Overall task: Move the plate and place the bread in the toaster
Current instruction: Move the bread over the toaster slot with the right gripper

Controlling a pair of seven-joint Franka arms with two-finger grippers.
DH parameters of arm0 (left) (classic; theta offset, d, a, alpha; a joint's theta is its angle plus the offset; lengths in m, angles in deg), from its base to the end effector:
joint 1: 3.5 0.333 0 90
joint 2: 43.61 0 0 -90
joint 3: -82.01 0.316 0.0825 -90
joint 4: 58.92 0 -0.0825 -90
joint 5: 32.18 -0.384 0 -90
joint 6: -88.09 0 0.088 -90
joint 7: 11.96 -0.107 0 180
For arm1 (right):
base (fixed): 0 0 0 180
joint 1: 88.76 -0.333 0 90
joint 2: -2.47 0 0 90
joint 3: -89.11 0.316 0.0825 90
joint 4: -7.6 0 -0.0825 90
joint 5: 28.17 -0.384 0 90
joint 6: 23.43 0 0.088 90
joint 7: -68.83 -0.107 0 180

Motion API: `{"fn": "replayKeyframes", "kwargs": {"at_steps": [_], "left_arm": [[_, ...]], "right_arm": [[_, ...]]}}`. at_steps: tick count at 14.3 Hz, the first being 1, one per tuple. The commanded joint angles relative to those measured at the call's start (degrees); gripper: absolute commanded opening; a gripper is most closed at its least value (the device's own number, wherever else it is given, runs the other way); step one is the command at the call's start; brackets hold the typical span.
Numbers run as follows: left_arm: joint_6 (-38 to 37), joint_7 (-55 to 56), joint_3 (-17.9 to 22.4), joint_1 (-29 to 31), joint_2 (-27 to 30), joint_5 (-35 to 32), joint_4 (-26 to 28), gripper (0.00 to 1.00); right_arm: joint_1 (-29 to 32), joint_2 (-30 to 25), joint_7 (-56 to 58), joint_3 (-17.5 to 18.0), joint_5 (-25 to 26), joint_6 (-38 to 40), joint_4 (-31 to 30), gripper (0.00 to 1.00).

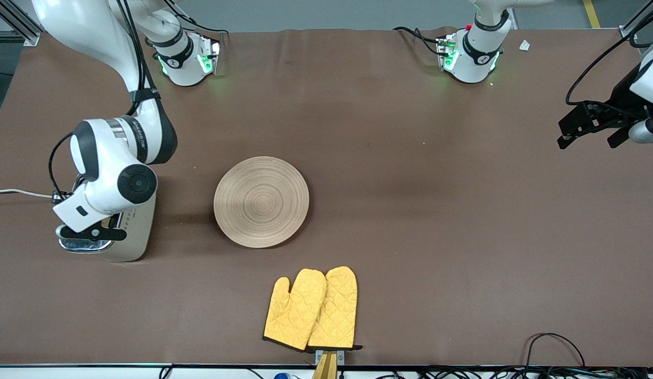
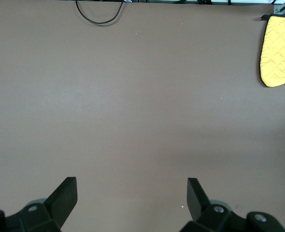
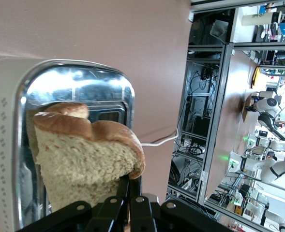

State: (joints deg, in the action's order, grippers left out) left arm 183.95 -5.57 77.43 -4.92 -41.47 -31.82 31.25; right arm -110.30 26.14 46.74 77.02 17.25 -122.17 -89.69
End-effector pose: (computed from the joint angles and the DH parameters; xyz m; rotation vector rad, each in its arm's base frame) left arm 0.5502 -0.0594 0.6534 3.1164 0.0107 0.2113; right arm 0.6302 0.0517 0.3644 2.2338 0.0777 -0.1486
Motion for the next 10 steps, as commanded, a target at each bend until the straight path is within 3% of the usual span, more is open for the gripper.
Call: {"fn": "replayKeyframes", "kwargs": {"at_steps": [1, 5, 10], "left_arm": [[0.20, -0.59, 0.27, -0.16, -0.12, 0.07, -0.96, 1.00], [0.20, -0.77, 0.27, -0.07, -0.20, 0.16, -1.13, 1.00], [0.20, -0.85, 0.28, 0.02, -0.29, 0.16, -1.13, 1.00]], "right_arm": [[0.19, 0.41, -3.73, 0.40, 0.98, -2.78, -3.77, 0.01], [0.01, -0.82, -3.66, 0.40, 1.25, 1.52, -3.78, 0.01], [0.01, -1.43, -3.05, 0.40, 5.63, 5.57, -3.43, 0.01]]}}
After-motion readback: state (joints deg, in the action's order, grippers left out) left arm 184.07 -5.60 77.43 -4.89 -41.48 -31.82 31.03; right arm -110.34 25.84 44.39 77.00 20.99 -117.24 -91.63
